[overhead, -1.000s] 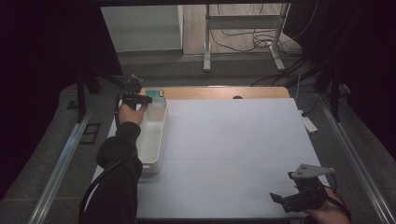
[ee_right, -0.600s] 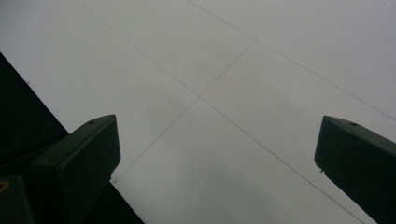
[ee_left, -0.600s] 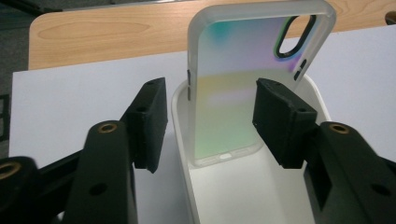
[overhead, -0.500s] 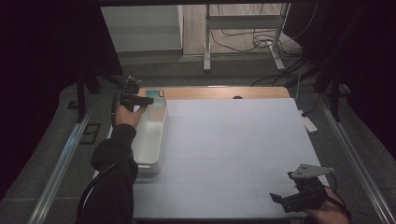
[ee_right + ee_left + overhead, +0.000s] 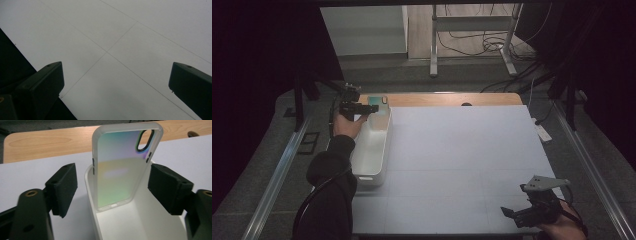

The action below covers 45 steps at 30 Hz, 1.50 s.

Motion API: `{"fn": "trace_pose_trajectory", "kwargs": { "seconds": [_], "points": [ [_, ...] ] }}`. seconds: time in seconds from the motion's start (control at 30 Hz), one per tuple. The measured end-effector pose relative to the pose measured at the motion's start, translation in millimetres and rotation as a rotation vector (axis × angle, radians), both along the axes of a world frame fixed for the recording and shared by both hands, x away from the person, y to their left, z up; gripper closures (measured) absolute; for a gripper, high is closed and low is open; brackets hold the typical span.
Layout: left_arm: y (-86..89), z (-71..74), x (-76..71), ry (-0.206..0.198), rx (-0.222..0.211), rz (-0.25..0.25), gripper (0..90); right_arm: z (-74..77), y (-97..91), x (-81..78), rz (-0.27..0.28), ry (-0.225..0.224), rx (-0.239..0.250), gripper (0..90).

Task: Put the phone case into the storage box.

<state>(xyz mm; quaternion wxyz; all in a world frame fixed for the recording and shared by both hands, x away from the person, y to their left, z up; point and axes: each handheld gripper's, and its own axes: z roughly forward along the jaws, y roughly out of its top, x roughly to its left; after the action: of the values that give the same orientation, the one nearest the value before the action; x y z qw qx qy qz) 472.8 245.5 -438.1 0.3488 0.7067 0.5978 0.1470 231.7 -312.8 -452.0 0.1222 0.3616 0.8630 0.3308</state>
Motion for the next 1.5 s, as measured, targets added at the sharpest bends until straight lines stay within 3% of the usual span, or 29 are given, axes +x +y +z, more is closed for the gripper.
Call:
{"fn": "trace_pose_trajectory", "kwargs": {
  "seconds": [0.17,0.47,0.57,0.73,0.9,1.33,1.5],
  "points": [
    [1.9,-2.5,-2.0,0.001,-0.023,-0.028,17.2,0.1,0.0,0.0,-0.003,0.002,0.002,0.1],
    [1.8,-4.6,-4.1,0.001,-0.025,-0.069,7.6,0.4,-1.3,0.6,-0.014,0.001,0.012,0.0],
    [3.0,-5.1,-5.8,-0.01,-0.047,-0.086,4.9,0.9,-2.1,0.3,-0.029,0.0,0.019,0.0],
    [1.9,-6.2,-9.0,-0.021,-0.035,-0.115,2.2,1.3,-3.5,0.4,-0.043,-0.005,0.03,0.0],
    [-0.6,-5.9,-12.7,-0.041,0.0,-0.157,0.4,1.2,-3.7,0.3,-0.045,-0.005,0.03,0.0],
    [-8.8,-1.5,-22.1,-0.1,-0.022,-0.226,0.0,1.4,-3.4,0.0,-0.044,-0.005,0.03,0.0],
    [-11.1,0.5,-25.4,-0.105,-0.027,-0.255,0.0,1.5,-3.5,-0.2,-0.048,-0.008,0.031,0.0]
  ]
}}
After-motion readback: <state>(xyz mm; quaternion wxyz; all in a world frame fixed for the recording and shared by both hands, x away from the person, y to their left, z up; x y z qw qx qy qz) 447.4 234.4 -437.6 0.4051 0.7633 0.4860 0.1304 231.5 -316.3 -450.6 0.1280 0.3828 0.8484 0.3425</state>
